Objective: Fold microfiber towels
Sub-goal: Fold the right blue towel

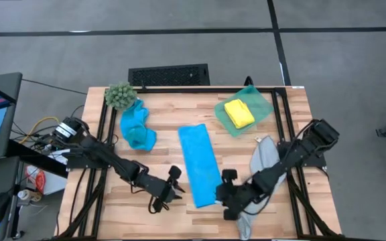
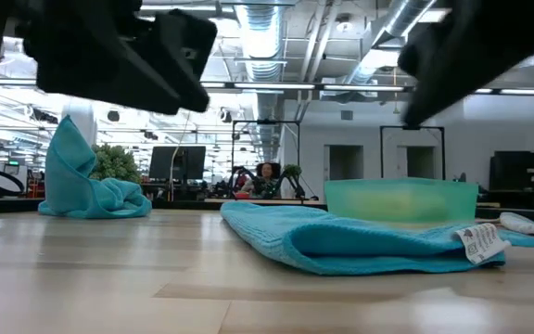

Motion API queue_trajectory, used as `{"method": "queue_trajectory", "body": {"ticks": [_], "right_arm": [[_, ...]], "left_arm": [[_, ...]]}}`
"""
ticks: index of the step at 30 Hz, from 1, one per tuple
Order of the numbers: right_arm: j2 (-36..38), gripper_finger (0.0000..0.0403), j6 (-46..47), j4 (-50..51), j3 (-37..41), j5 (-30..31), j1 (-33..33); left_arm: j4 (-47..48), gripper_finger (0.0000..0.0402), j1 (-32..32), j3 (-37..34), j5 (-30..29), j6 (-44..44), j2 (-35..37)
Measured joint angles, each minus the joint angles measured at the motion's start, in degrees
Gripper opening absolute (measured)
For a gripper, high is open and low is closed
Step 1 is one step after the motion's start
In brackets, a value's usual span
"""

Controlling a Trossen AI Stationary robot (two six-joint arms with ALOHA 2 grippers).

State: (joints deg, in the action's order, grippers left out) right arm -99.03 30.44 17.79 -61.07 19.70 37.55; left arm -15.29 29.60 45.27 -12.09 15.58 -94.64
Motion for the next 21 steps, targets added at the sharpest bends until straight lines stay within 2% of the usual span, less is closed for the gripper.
{"method": "queue_trajectory", "body": {"ticks": [4,8,12,14,21], "right_arm": [[-1.81,0.0142,1.58,0.32,0.40,1.15,4.31],[-3.71,0.0177,2.53,0.66,0.49,3.59,7.40],[-4.43,0.0201,3.01,0.90,0.41,5.99,9.32],[-4.41,0.0207,3.00,0.82,0.34,6.66,10.34],[-4.41,0.0206,0.84,1.87,0.48,7.82,12.40]], "left_arm": [[-5.82,0.0173,1.65,1.58,-2.79,5.67,-5.23],[-7.45,0.0200,2.98,6.28,-7.37,10.20,-13.06],[-7.43,0.0212,3.32,12.83,-10.77,10.47,-19.69],[-7.77,0.0213,3.34,16.39,-10.15,9.77,-22.53],[3.12,0.0214,3.90,24.21,-10.04,6.34,-27.70]]}}
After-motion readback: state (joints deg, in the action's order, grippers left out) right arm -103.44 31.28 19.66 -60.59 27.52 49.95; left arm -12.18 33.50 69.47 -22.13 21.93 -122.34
